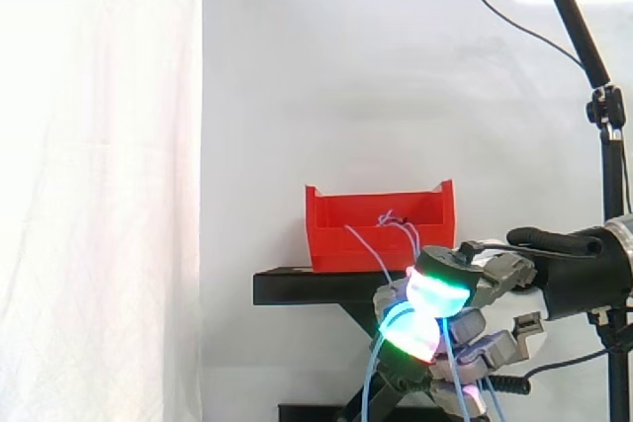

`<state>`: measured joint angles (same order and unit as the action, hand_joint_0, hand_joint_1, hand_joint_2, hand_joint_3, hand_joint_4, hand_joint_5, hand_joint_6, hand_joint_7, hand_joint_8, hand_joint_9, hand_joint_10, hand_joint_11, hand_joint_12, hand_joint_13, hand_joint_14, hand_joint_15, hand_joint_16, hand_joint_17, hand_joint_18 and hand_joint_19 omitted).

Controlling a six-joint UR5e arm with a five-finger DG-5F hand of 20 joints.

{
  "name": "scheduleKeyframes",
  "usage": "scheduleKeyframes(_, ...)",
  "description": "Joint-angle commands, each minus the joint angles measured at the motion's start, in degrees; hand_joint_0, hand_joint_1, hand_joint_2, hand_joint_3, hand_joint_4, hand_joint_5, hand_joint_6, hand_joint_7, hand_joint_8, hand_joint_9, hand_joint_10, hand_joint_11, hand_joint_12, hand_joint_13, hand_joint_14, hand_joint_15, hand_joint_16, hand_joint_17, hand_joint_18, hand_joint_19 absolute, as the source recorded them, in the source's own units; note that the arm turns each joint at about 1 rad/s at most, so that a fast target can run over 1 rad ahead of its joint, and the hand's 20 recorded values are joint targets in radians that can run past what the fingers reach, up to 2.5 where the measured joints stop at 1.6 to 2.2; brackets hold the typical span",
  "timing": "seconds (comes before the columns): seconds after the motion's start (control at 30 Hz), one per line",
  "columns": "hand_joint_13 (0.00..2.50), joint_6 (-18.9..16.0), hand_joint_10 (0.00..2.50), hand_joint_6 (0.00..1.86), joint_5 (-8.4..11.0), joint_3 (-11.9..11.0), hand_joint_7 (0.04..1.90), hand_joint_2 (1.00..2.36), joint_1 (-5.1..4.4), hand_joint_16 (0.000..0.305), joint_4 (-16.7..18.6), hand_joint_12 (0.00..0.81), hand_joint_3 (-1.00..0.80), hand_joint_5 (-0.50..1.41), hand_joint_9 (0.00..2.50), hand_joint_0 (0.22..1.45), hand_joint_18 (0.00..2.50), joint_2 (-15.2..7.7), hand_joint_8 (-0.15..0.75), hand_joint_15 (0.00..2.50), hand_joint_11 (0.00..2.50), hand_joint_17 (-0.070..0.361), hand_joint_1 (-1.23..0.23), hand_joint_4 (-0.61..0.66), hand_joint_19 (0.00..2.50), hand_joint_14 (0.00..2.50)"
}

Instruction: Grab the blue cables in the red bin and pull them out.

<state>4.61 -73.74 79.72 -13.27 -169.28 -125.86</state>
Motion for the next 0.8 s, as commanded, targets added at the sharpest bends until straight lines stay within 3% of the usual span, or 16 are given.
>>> scheduleKeyframes(0.0, 1.17, 0.00, 2.50, 1.56, 0.00, 0.00, 0.46, 1.00, 0.00, 0.050, 0.00, 0.318, -0.25, 0.58, 0.72, 0.95, 0.98, 0.00, 0.220, 1.35, 1.12, 0.113, -1.05, -0.24, 1.02, 1.04)
scheduleKeyframes(0.3, 1.17, 0.00, 2.50, 1.55, 0.00, 0.00, 0.47, 1.00, 0.00, 0.050, 0.00, 0.316, -0.27, 0.58, 0.73, 0.95, 0.98, 0.00, 0.221, 1.34, 1.11, 0.112, -1.05, -0.24, 1.02, 1.04)
scheduleKeyframes(0.4, 1.20, 0.00, 2.50, 1.57, 0.00, 0.00, 0.46, 1.00, 0.00, 0.047, 0.00, 0.301, -0.29, 0.57, 0.76, 0.99, 0.98, 0.00, 0.199, 1.41, 1.16, 0.106, -1.07, -0.30, 1.02, 0.94)
scheduleKeyframes(0.77, 1.19, 0.00, 2.46, 1.57, 0.00, 0.00, 0.50, 1.00, 0.00, 0.047, 0.00, 0.303, -0.27, 0.55, 0.77, 0.98, 0.98, 0.00, 0.202, 1.40, 1.19, 0.105, -1.05, -0.27, 1.04, 0.95)
